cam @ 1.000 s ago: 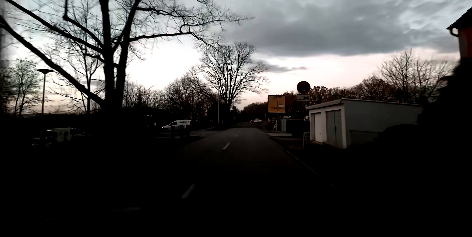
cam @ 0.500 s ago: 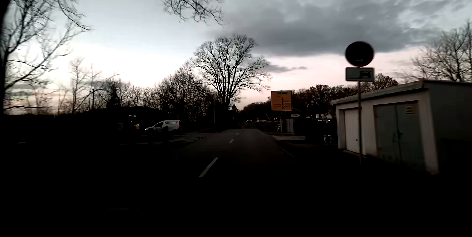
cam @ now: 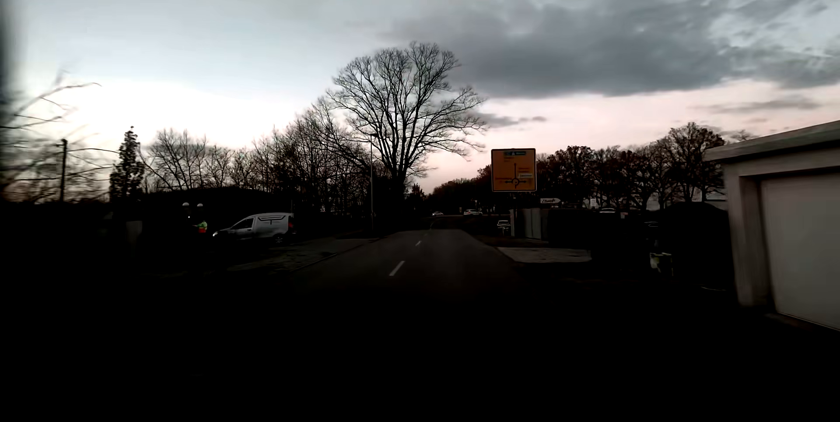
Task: Follow the waypoints while adhering to traffic rules and regulations
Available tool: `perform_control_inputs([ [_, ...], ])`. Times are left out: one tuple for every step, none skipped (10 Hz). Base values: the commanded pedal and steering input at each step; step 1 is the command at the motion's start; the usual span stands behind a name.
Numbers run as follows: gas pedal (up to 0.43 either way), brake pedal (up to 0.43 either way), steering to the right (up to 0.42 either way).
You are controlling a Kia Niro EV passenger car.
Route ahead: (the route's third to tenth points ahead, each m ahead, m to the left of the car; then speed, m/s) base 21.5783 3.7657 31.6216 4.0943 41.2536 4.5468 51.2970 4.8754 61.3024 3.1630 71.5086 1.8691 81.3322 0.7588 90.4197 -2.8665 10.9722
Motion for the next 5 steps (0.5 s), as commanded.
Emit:
perform_control_inputs([
  [0.087,0.0,-0.001],
  [0.087,0.0,-0.001],
  [0.087,0.0,-0.001],
  [0.087,0.0,-0.001],
  [0.087,0.0,-0.001],
])
